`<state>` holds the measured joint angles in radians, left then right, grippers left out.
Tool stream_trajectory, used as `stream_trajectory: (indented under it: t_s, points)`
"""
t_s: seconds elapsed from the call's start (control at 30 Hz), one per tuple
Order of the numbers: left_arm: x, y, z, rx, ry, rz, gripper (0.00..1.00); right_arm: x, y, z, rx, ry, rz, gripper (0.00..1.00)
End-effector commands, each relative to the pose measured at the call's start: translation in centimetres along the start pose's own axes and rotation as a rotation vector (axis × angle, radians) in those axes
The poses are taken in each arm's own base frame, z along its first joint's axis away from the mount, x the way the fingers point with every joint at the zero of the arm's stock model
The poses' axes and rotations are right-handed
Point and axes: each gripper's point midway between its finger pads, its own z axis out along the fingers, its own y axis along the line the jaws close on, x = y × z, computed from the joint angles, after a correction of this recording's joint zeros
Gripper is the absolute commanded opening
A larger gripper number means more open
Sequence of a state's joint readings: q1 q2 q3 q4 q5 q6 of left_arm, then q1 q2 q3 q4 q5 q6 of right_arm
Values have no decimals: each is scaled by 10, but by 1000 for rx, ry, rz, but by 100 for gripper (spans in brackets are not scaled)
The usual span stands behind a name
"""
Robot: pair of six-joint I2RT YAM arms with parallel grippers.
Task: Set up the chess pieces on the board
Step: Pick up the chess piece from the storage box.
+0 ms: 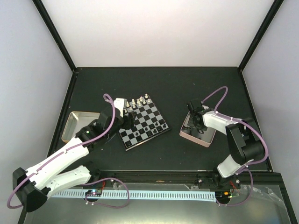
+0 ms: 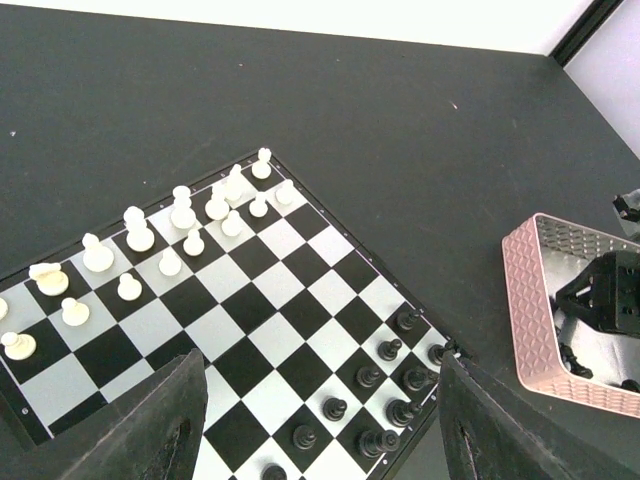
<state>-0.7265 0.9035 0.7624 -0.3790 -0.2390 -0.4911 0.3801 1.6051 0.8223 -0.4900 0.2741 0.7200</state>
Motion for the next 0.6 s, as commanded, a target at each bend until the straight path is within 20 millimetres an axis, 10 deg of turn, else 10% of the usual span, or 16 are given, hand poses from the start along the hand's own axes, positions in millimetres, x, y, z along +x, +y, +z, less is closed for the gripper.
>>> stream_trajectory:
  t_s: [0.0, 0.3, 0.57]
  points:
    - [-6, -1, 2, 3, -21, -10, 64, 5, -9, 2, 24, 4, 24, 24]
    - [-5, -2, 0, 12, -15, -14, 65, -3, 1, -11, -46, -25, 9, 12]
    - [-15, -35, -8, 196, 24, -50, 70, -33, 71, -112, -581, -225, -164, 13]
